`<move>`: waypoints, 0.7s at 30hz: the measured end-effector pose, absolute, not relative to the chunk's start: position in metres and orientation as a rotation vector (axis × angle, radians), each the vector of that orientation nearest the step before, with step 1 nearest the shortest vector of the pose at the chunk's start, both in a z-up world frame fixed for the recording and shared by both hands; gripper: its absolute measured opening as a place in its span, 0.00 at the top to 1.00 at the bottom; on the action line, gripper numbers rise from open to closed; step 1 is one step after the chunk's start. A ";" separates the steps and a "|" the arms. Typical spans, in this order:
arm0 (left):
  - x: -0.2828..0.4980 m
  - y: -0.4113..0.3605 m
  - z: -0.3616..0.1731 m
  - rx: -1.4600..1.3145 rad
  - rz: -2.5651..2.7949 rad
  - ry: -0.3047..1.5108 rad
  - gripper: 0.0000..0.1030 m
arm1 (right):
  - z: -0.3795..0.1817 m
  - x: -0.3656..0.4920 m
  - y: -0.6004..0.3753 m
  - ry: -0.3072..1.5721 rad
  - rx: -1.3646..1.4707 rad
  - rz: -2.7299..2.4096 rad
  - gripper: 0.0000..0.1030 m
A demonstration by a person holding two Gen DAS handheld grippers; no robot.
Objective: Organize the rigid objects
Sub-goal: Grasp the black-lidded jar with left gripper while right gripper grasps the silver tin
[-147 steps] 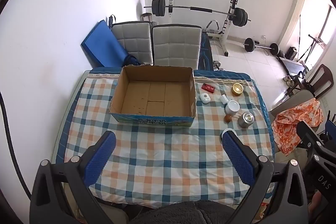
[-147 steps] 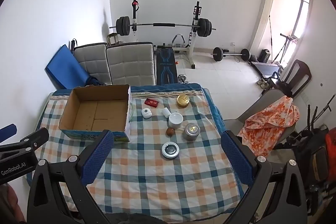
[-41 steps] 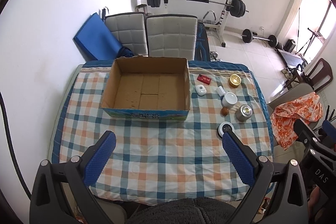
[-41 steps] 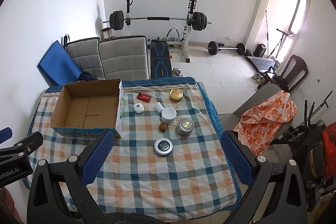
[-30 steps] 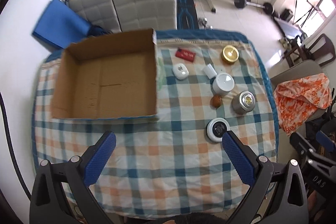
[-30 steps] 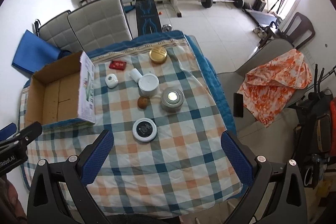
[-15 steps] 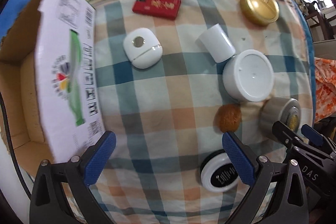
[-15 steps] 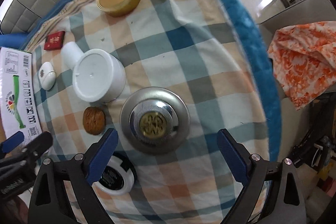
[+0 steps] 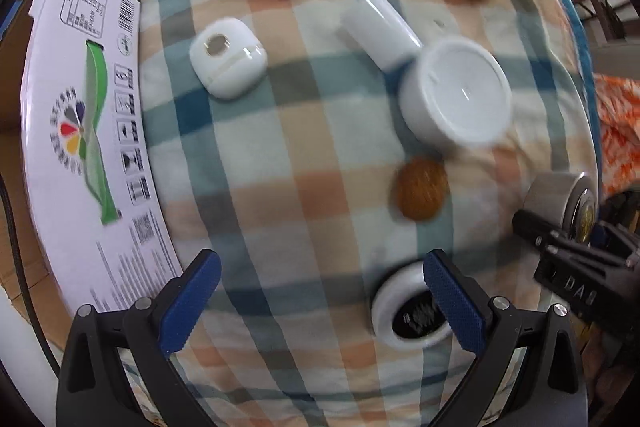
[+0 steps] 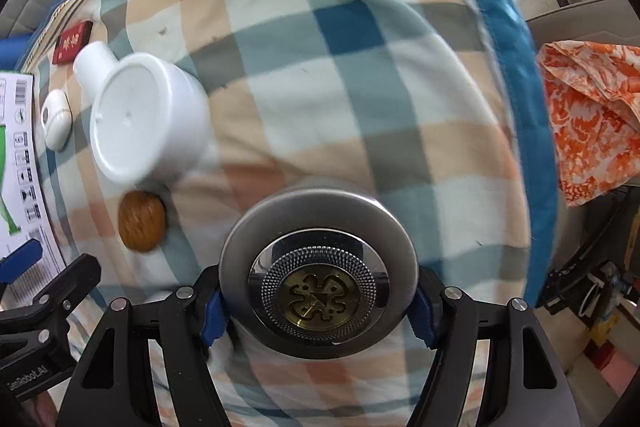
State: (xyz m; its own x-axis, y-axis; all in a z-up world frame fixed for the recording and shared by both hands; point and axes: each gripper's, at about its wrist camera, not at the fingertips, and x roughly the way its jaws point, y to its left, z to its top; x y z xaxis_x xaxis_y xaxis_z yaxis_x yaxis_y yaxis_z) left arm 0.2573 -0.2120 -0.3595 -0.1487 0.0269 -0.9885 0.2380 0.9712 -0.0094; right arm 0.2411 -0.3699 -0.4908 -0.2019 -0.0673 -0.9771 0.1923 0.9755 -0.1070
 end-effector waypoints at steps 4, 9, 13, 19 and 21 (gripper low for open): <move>0.219 -0.225 -0.367 0.227 -0.254 1.763 0.00 | -0.485 0.219 -0.388 1.779 0.088 -0.256 0.29; 0.194 -0.251 -0.390 0.284 -0.304 1.808 0.00 | -0.474 0.199 -0.411 1.788 0.133 -0.304 0.29; 0.188 -0.272 -0.405 0.392 -0.320 1.794 0.02 | -0.462 0.170 -0.429 1.799 0.188 -0.333 0.29; 0.186 -0.275 -0.415 0.416 -0.332 1.768 0.28 | -0.464 0.160 -0.432 1.790 0.186 -0.352 0.29; 0.184 -0.276 -0.418 0.402 -0.336 1.768 0.28 | -0.466 0.161 -0.431 1.789 0.189 -0.354 0.29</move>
